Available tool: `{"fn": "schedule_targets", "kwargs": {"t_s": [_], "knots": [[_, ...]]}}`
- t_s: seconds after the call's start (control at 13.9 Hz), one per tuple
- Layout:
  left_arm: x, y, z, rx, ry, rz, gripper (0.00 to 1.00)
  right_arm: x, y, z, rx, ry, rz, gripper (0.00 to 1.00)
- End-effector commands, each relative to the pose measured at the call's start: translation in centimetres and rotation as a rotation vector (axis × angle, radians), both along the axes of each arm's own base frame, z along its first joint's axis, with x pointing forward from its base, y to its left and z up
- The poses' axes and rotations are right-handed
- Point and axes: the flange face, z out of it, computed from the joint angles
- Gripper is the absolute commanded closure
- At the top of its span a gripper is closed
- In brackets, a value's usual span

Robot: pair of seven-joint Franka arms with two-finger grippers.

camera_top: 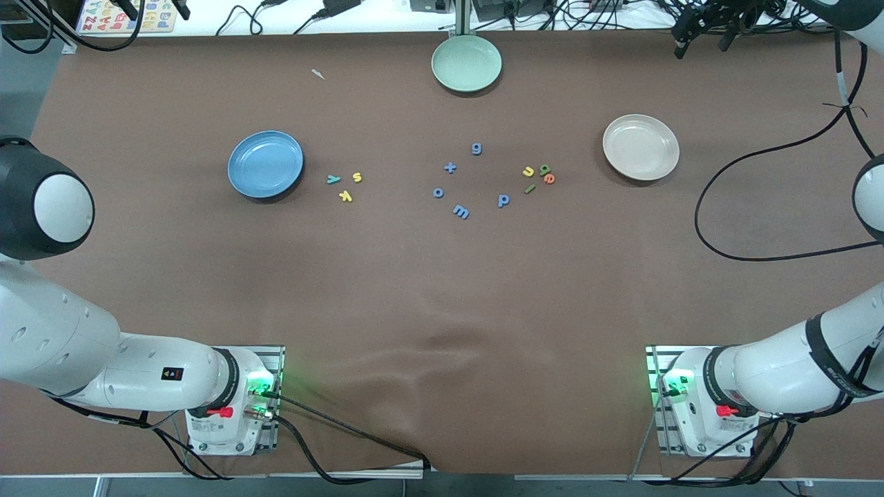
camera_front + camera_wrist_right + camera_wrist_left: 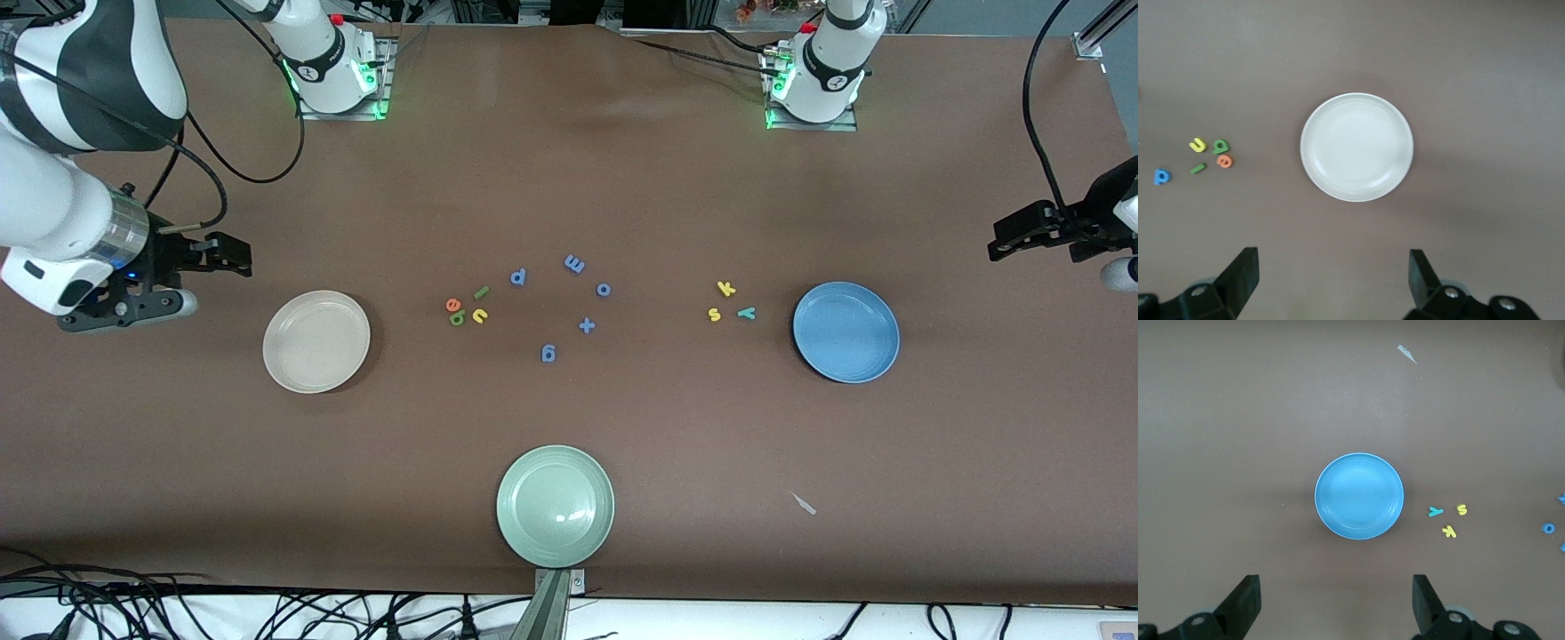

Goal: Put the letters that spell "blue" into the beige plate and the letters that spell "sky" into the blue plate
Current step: 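Reach the right gripper to the orange e while the left gripper reaches the teal y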

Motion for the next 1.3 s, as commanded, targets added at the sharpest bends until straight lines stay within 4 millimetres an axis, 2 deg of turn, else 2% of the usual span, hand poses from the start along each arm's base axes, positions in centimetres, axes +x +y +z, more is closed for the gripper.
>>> {"fn": "schedule_targets", "kwargs": {"t_s": [0.0, 0.14, 0.22, 0.29, 0.43, 0.58, 0.72, 0.87, 1.01, 1.08, 1.23], "knots": [[0.5, -0.7, -1.0, -0.008, -0.001, -0.018, 0.00, 0.8, 2.4, -1.6, 0.028, 0.001, -0.035, 0.01], [1.1, -1.0, -1.9, -0.008, 0.004, -0.006, 0.00, 1.3, 4.6, -3.8, 0.038, 0.003, -0.047, 0.01], [1.9, -1.6, -3.6, -0.018, 0.007, 0.035, 0.00, 1.5, 6.2, -5.1, 0.043, 0.006, -0.078, 0.01], [2.7, -3.4, -5.8, -0.026, -0.006, 0.072, 0.00, 1.9, 7.1, -6.3, 0.038, 0.002, -0.105, 0.01], [2.7, -7.6, -11.5, -0.019, -0.030, 0.158, 0.00, 1.7, 9.0, -8.8, 0.037, -0.015, -0.133, 0.01], [1.9, -9.7, -15.0, -0.014, -0.028, 0.242, 0.00, 1.2, 10.7, -10.9, 0.033, -0.038, -0.185, 0.01], [1.0, -12.2, -18.5, -0.020, -0.036, 0.372, 0.00, -0.3, 12.8, -13.5, 0.025, -0.045, -0.211, 0.01], [-0.5, -14.9, -23.2, -0.042, -0.076, 0.520, 0.00, -2.2, 14.7, -16.0, 0.029, -0.058, -0.221, 0.01], [-2.7, -16.3, -27.5, 0.005, -0.078, 0.647, 0.01, -3.9, 16.4, -18.1, 0.037, -0.062, -0.223, 0.01], [-3.4, -16.6, -29.4, 0.040, -0.058, 0.731, 0.01, -4.9, 17.4, -19.1, 0.030, -0.058, -0.200, 0.01], [-3.9, -18.6, -33.1, 0.078, -0.011, 0.828, 0.01, -6.9, 18.9, -21.9, 0.033, -0.083, -0.166, 0.01]]}}
